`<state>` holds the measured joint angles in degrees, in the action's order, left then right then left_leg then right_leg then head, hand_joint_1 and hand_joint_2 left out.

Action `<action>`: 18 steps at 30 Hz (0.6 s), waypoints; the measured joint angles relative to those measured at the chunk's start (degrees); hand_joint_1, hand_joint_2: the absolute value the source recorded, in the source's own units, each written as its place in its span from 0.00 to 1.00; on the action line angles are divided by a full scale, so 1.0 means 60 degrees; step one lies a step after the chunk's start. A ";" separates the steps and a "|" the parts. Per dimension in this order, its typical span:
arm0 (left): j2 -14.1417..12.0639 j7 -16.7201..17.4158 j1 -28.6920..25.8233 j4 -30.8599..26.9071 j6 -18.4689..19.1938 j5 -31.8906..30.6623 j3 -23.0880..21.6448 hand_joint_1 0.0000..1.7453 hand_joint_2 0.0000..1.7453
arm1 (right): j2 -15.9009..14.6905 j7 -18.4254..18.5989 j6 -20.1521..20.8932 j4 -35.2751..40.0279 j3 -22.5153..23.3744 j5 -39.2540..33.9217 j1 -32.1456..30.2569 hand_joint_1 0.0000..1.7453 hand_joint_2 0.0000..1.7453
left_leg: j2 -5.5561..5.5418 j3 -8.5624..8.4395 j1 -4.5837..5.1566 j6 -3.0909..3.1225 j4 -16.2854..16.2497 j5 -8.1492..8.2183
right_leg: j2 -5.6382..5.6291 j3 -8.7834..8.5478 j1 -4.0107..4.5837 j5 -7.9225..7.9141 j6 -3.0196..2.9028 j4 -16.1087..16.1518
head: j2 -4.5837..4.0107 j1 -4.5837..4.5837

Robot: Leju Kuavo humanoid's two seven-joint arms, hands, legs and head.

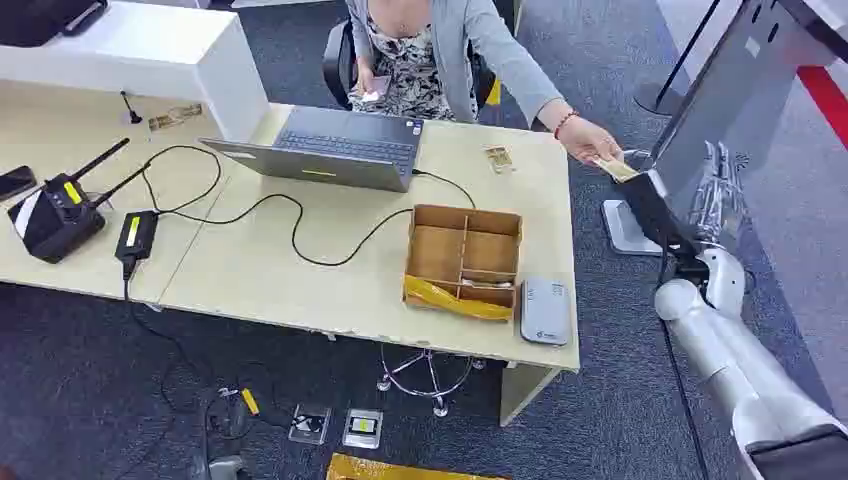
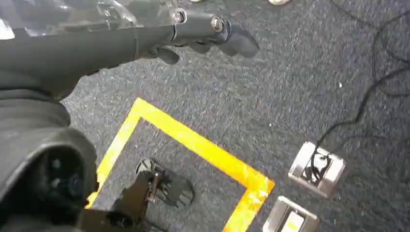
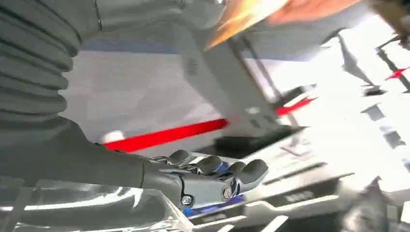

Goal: Pass the card to the sensor for recognition and then transmit it.

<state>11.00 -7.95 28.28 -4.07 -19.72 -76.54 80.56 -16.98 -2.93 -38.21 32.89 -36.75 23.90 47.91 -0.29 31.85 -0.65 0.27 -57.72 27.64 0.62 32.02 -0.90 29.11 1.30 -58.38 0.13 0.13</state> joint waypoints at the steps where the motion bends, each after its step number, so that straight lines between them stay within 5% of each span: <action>1: 0.0051 0.0044 0.0040 -0.0004 -0.0011 -0.0018 0.0000 0.00 0.00 | 0.0186 -0.0058 -0.0015 -0.0004 -0.0124 0.0226 0.0138 0.00 1.00 | -0.0002 -0.0001 0.0000 0.0000 0.0000 0.0000 | 0.0003 0.0000 0.0000 0.0000 0.0000 0.0000 | 0.0000 0.0015; 9: 0.0233 0.0189 0.0190 -0.0004 -0.0044 0.0062 0.0000 0.00 0.00 | 0.1300 -0.0379 -0.0018 -0.0208 -0.0863 0.0775 0.0472 0.00 1.00 | -0.0007 0.0008 -0.0002 -0.0001 0.0000 0.0000 | 0.0008 0.0009 0.0001 0.0001 -0.0001 0.0001 | 0.0000 0.0007; 18: 0.0273 0.0193 0.0200 -0.0004 -0.0124 0.0011 0.0000 0.00 0.00 | 0.1777 -0.0470 -0.0018 -0.0514 -0.1165 0.0505 0.0480 0.00 1.00 | -0.0006 0.0011 0.0000 -0.0002 -0.0001 0.0000 | 0.0006 0.0014 0.0000 0.0001 -0.0001 0.0003 | 0.0000 0.0000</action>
<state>12.63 -6.80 29.48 -4.09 -20.46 -76.48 80.56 -6.32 -5.75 -38.32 29.81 -43.74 26.93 50.78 -0.33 31.91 -0.65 0.26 -57.73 27.64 0.66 32.11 -0.90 29.12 1.29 -58.36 0.13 0.13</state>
